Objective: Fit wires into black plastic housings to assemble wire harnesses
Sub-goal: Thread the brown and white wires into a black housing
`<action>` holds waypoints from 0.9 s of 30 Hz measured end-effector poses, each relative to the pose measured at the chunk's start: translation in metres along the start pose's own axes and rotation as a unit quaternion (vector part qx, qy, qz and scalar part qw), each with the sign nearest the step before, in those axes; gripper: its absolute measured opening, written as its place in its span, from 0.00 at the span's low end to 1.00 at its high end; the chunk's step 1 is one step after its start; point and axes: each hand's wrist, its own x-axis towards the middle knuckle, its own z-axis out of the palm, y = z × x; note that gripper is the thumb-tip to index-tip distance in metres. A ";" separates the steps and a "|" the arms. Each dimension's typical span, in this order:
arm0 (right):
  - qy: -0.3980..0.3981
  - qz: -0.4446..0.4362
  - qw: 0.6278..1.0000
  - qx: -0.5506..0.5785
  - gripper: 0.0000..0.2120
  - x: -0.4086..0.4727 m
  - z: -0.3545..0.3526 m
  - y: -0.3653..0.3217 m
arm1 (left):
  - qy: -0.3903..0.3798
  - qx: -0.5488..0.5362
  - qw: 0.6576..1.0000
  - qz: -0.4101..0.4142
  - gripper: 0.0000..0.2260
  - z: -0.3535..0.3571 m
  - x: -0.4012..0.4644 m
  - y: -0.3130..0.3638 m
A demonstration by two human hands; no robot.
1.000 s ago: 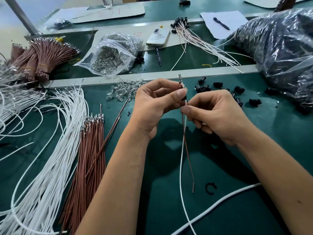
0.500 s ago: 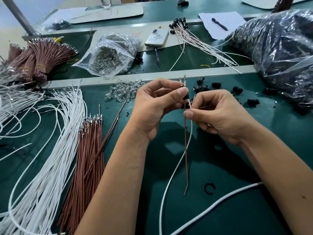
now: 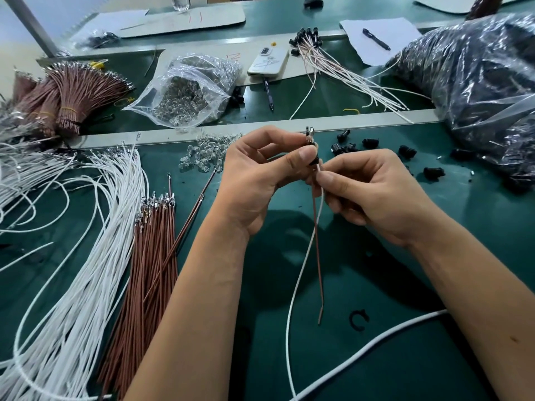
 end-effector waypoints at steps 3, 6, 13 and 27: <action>0.013 -0.017 1.000 -0.017 0.06 0.000 -0.001 0.001 | 0.000 0.010 1.000 -0.001 0.06 0.001 0.000 0.000; 0.022 -0.016 0.999 -0.027 0.07 0.001 -0.002 0.002 | 0.005 0.024 1.000 -0.003 0.07 0.002 0.000 -0.001; 0.023 -0.010 1.000 -0.014 0.08 0.002 -0.004 0.003 | 0.004 0.015 1.000 -0.008 0.06 0.003 0.000 -0.003; 0.024 -0.011 0.999 -0.021 0.12 0.002 -0.001 0.004 | -0.016 -0.027 0.999 -0.011 0.12 -0.002 0.001 -0.002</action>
